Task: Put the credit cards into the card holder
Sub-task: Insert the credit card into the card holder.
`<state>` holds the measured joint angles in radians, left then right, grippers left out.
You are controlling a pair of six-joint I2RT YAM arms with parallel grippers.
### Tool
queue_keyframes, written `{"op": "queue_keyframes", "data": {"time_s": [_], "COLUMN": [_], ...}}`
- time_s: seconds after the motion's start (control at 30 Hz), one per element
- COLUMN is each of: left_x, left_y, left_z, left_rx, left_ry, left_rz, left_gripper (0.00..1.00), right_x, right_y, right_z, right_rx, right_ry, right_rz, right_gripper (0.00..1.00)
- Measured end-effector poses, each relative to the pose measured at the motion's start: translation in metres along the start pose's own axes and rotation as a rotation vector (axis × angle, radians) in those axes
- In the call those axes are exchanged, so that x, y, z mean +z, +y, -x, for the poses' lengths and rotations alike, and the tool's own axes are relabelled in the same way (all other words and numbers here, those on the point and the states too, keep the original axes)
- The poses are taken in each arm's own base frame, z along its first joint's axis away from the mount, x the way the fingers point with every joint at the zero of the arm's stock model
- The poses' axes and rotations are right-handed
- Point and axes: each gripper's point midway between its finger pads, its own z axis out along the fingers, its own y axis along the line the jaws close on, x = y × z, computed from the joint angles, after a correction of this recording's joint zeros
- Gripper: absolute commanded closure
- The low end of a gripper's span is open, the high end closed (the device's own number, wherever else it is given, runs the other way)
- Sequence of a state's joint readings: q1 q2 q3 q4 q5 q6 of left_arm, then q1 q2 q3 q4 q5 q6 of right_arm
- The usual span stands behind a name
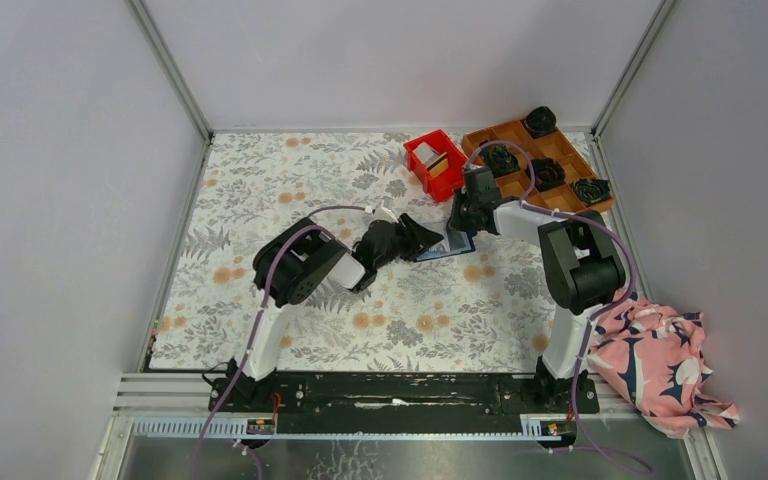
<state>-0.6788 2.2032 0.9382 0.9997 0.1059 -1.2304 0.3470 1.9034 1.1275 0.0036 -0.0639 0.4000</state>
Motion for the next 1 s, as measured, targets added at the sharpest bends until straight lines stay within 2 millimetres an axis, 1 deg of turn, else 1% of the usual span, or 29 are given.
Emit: {"op": "queue_keyframes", "data": {"time_s": [0.27,0.43,0.6,0.67,0.8,1.0], "left_x": [-0.009,-0.012,-0.014,-0.015,-0.018,-0.021], "left_y": [0.002,0.004,0.005,0.005,0.005,0.008], "left_z": [-0.001,-0.001,-0.001,-0.001,-0.002,-0.004], "left_rx": [0.043,0.054,0.054,0.054,0.055,0.062], "left_ry": [0.013,0.012,0.011,0.01,0.01,0.014], "left_rz": [0.042,0.052,0.052,0.05,0.049,0.055], "left_gripper": [0.5,0.5,0.51,0.51,0.53,0.6], "right_x": [-0.007,-0.011,-0.015,-0.015,-0.019,-0.024], "right_y": [-0.004,-0.007,-0.004,0.0,0.016,0.048], "right_z": [-0.006,-0.008,-0.014,-0.017,-0.02,-0.003], "right_rx": [0.001,-0.002,-0.024,-0.041,-0.083,-0.128], "right_ry": [0.022,0.032,0.05,0.057,0.072,0.037], "right_rz": [-0.017,-0.037,-0.042,-0.04,-0.032,0.009], "right_gripper": [0.85,0.82,0.81,0.81,0.81,0.81]}}
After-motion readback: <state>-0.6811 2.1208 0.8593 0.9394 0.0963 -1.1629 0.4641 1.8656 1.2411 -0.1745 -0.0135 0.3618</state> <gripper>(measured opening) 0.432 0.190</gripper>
